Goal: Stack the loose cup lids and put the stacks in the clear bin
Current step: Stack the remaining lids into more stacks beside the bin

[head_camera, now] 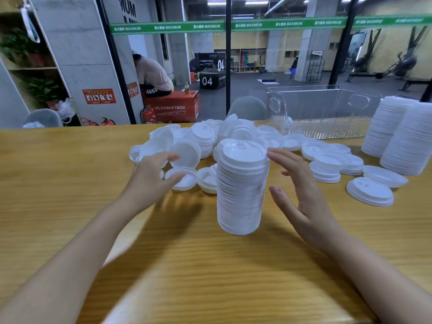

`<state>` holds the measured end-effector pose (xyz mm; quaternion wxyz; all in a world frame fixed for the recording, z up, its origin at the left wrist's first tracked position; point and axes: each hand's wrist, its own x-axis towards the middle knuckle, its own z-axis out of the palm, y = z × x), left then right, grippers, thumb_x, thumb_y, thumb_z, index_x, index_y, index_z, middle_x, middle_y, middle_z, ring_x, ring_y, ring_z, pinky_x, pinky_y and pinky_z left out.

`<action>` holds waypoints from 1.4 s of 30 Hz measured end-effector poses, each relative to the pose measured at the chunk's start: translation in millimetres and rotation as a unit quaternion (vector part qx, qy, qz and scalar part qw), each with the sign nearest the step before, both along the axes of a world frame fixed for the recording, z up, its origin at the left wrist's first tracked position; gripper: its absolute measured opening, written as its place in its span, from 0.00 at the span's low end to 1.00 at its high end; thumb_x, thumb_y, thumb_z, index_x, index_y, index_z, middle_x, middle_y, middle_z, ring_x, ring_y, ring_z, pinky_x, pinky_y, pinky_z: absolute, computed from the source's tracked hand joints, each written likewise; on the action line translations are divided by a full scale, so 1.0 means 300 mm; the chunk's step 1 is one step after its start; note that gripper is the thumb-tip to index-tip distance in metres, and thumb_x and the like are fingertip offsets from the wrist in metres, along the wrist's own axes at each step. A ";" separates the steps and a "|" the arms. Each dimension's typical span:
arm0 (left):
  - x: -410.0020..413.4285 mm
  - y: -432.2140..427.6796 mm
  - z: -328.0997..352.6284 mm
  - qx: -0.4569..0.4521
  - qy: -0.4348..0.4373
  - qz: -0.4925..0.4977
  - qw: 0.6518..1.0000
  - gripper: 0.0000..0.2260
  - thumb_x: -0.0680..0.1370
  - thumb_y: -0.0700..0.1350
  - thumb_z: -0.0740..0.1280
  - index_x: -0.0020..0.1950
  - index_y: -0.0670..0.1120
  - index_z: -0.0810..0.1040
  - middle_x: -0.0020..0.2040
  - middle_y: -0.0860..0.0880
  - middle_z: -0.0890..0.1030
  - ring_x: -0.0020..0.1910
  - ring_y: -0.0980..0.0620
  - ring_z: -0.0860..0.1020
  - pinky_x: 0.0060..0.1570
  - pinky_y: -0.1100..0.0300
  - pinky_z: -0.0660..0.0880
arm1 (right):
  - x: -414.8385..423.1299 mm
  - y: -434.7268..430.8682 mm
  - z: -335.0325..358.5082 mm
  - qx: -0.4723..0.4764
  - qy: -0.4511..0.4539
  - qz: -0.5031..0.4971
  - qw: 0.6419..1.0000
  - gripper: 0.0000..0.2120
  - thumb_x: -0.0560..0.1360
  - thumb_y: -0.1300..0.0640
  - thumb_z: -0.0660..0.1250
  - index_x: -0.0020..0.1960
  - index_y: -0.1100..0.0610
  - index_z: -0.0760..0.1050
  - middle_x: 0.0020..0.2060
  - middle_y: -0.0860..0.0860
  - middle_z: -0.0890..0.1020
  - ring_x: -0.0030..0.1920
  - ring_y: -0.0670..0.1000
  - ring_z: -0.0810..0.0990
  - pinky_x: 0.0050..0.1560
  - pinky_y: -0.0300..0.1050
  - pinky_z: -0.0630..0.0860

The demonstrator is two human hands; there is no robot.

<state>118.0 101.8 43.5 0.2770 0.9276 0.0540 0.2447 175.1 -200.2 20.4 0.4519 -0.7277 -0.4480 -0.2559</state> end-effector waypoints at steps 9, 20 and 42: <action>0.017 0.043 -0.079 0.218 0.026 0.009 0.976 0.02 0.76 0.48 0.71 0.46 0.52 0.83 0.48 0.57 0.79 0.56 0.51 0.71 0.61 0.58 0.52 | 0.007 0.001 -0.005 0.002 -0.009 -0.001 1.000 0.22 0.80 0.49 0.59 0.73 0.50 0.63 0.69 0.45 0.70 0.70 0.51 0.70 0.67 0.59 0.69; -0.030 0.037 -0.020 -0.048 0.065 0.129 0.988 0.11 0.78 0.49 0.67 0.60 0.55 0.75 0.34 0.56 0.83 0.39 0.53 0.79 0.50 0.55 0.72 | 0.007 0.001 -0.009 -0.006 0.010 -0.001 1.000 0.22 0.80 0.46 0.59 0.73 0.48 0.63 0.69 0.47 0.71 0.68 0.54 0.71 0.65 0.45 0.69; -0.036 -0.048 0.037 -0.172 -0.084 0.038 0.981 0.22 0.69 0.63 0.70 0.59 0.56 0.80 0.52 0.62 0.78 0.55 0.55 0.76 0.56 0.50 0.75 | 0.009 0.002 -0.009 0.002 -0.009 0.001 1.000 0.23 0.81 0.42 0.56 0.73 0.49 0.62 0.70 0.40 0.68 0.70 0.50 0.69 0.68 0.54 0.68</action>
